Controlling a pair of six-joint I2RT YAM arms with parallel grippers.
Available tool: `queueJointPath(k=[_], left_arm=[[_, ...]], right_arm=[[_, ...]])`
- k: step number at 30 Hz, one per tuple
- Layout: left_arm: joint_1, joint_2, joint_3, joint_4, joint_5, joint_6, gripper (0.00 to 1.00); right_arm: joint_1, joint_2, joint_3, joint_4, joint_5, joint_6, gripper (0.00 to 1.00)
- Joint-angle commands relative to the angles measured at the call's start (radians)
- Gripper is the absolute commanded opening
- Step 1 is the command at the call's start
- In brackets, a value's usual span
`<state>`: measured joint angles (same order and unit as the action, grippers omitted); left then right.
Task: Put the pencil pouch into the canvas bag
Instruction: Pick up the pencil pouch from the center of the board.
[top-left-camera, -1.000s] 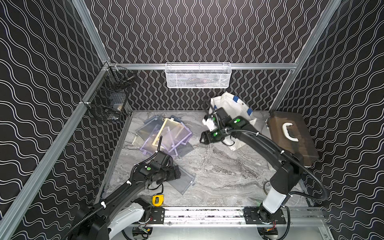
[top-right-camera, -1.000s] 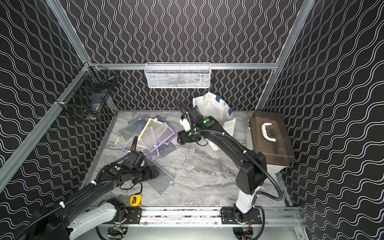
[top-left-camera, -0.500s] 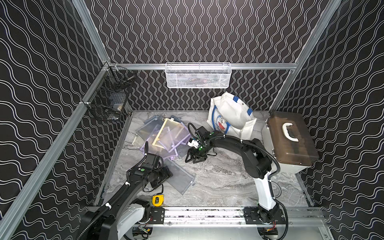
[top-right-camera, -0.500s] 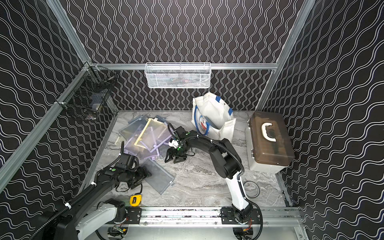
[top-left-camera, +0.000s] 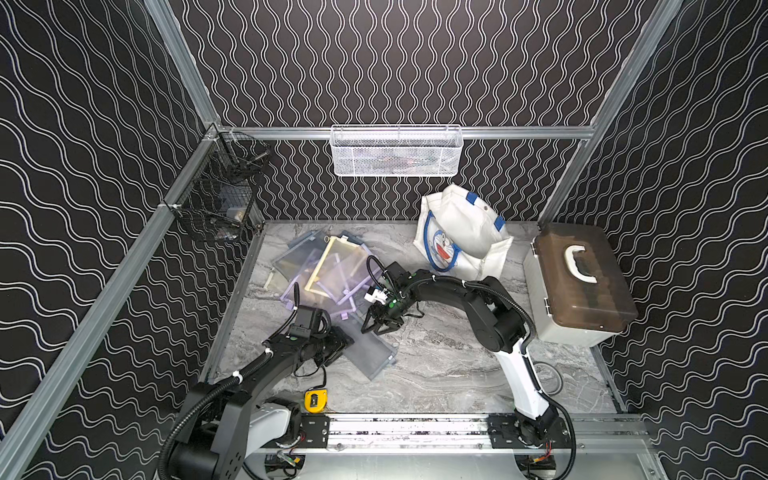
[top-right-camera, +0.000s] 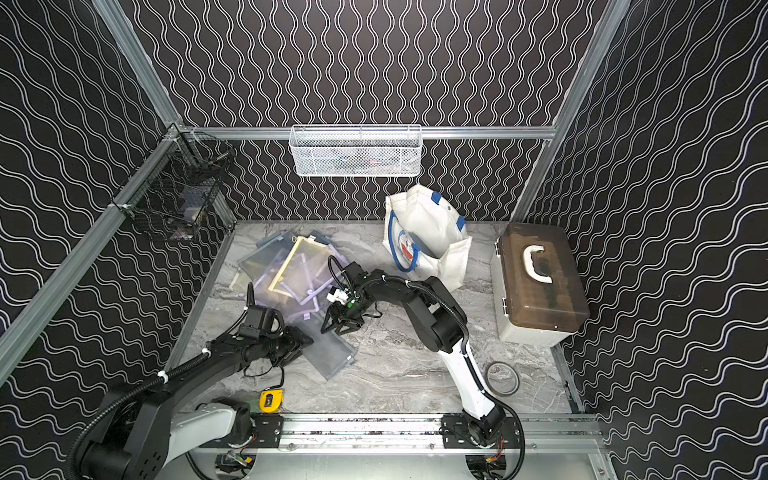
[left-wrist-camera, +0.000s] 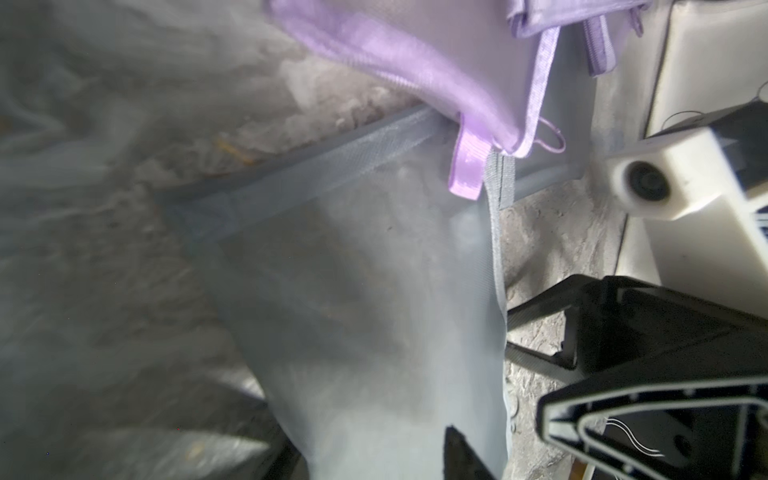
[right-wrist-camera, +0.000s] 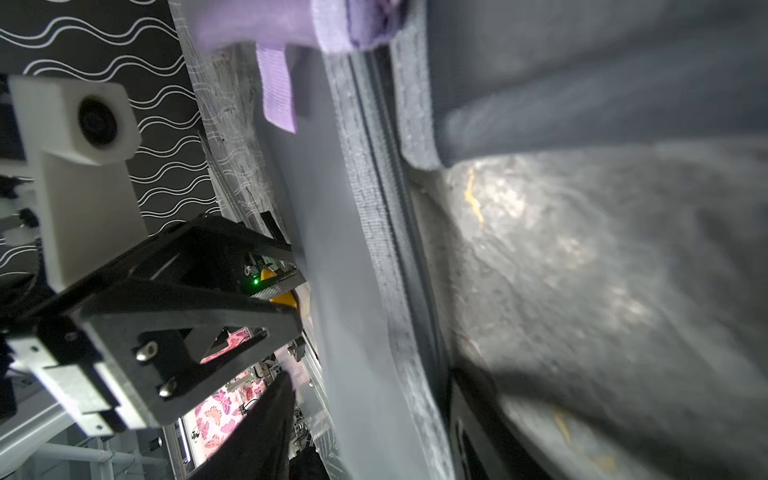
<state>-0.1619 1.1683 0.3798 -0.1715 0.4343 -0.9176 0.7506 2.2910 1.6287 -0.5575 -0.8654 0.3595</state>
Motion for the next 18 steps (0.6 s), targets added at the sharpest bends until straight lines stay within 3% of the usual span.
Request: queueJointPath(k=[1, 4, 8, 14, 18], left_arm=[[0.001, 0.017, -0.013, 0.069, 0.008, -0.021, 0.4], [-0.006, 0.029, -0.007, 0.106, 0.03, -0.025, 0.26], [-0.029, -0.009, 0.028, 0.066, 0.015, -0.008, 0.02], [-0.033, -0.12, 0.093, 0.026, 0.05, 0.04, 0.0], [-0.065, -0.152, 0.162, 0.06, 0.106, 0.092, 0.0]], right_arm=[[0.003, 0.0, -0.014, 0.003, 0.006, 0.015, 0.49], [0.001, -0.024, -0.035, 0.018, 0.002, 0.019, 0.42], [-0.006, -0.084, -0.056, -0.004, 0.009, 0.009, 0.43], [-0.049, -0.259, -0.103, -0.049, 0.032, 0.021, 0.5], [-0.11, -0.423, -0.109, -0.098, 0.046, 0.059, 0.62]])
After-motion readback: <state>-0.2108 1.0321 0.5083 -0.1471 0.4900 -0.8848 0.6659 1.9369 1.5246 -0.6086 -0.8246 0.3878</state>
